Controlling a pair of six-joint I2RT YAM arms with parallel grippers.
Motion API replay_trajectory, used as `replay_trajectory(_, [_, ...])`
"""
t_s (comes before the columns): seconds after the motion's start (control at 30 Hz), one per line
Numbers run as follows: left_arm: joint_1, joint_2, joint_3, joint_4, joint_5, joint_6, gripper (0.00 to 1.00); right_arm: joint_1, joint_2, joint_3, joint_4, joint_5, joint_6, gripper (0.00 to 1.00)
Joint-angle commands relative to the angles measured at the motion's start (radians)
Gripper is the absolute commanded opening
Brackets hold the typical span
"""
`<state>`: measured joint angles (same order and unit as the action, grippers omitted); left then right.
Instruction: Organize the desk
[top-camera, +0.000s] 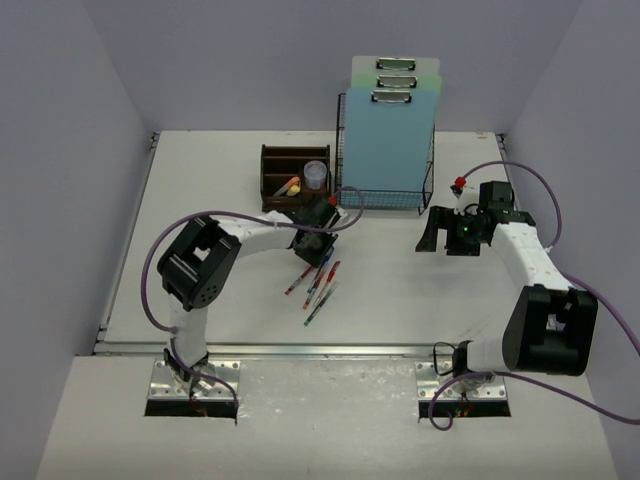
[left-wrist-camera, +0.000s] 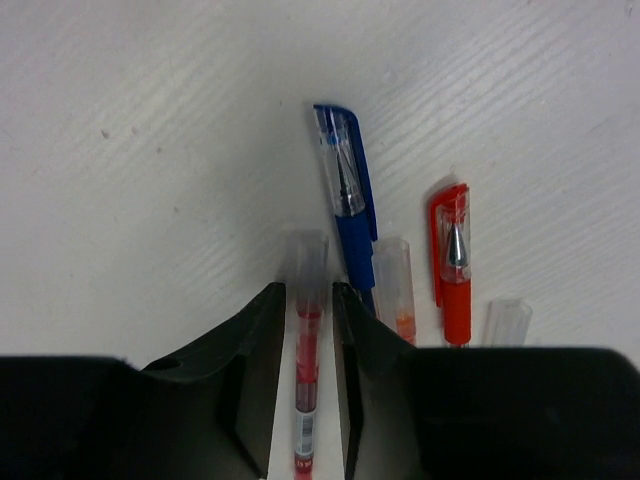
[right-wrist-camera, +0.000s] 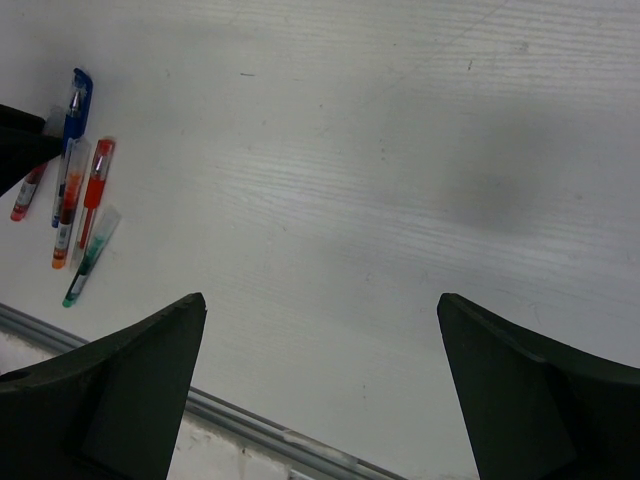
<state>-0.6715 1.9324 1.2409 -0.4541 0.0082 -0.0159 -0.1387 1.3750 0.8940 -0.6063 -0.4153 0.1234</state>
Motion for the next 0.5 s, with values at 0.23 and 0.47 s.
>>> replay_trajectory(0.23, [-0.003,0.111,0.142,-0.126,-0.013,0.037,0.01,0.004,0.003,0.023,0.018,0.001,-0.013,0.99])
replay_trajectory(0.47, [0.026,-0.104,0.135,-0.041,0.068,0.114,0.00,0.004,-0.005,0.031,0.010,-0.002,-0.014,0.99])
